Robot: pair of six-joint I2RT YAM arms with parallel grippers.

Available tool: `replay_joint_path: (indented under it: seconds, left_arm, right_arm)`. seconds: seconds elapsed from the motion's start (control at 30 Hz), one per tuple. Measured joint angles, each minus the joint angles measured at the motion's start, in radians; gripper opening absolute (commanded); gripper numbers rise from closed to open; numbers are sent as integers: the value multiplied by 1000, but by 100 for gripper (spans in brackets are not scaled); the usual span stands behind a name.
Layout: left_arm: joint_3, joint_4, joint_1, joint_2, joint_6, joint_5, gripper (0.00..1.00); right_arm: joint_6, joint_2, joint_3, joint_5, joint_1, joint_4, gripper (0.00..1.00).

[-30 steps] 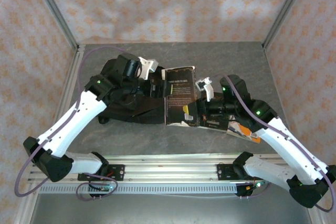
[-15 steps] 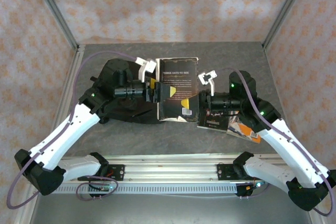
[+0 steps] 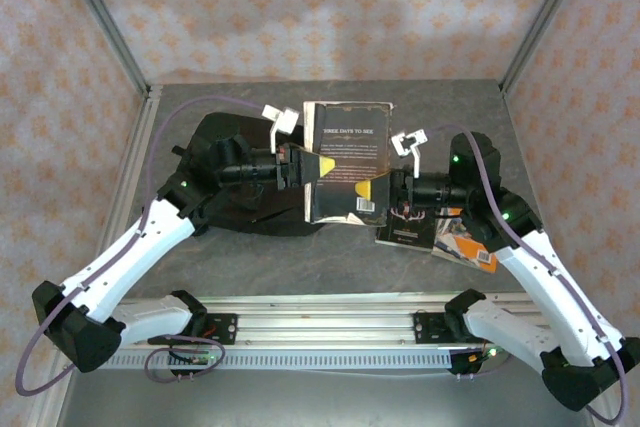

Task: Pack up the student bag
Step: Rotate the book.

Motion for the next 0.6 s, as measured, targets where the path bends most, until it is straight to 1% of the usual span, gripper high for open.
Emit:
replay_joint_path:
  seconds: [0.1, 0.2, 0.27, 0.3, 0.37, 0.4, 0.43, 0.47, 0.5, 0.53, 0.57, 0.6]
  left_arm:
    - [-1, 18, 0, 3, -12, 16, 9]
    - [0, 18, 1, 15, -12, 20, 11]
    - [2, 9, 5, 21, -4, 20, 11]
    - [2, 1, 6, 22, 2, 19, 10]
    - [2, -17, 8, 23, 16, 12, 0]
    - [2, -24, 8, 23, 23, 8, 0]
    - [3, -30, 8, 23, 31, 0, 0]
    - [3, -32, 8, 23, 34, -6, 0]
    - [3, -33, 8, 23, 35, -10, 0]
    - [3, -33, 7, 24, 35, -16, 0]
    - [6, -33, 7, 27, 34, -21, 0]
    - [8, -33, 7, 32, 31, -28, 0]
  right_arm:
    - [0, 9, -5, -18, -13, 2, 0]
    - [-5, 21, -5, -33, -22, -1, 0]
    - [-18, 35, -4, -43, -29, -10, 0]
    - [-24, 42, -4, -45, -31, -13, 0]
    - [-32, 51, -4, -46, -33, -18, 0]
    - [-35, 53, -4, -43, -33, -21, 0]
    - [-39, 54, -4, -37, -32, -23, 4]
    - [-39, 54, -4, -27, -32, -25, 18]
    - [-39, 54, -4, -13, -32, -27, 43]
    - [-35, 54, -4, 11, -30, -32, 63]
    - [-32, 54, -4, 57, -26, -39, 72]
    - [-18, 54, -4, 109, -25, -41, 76]
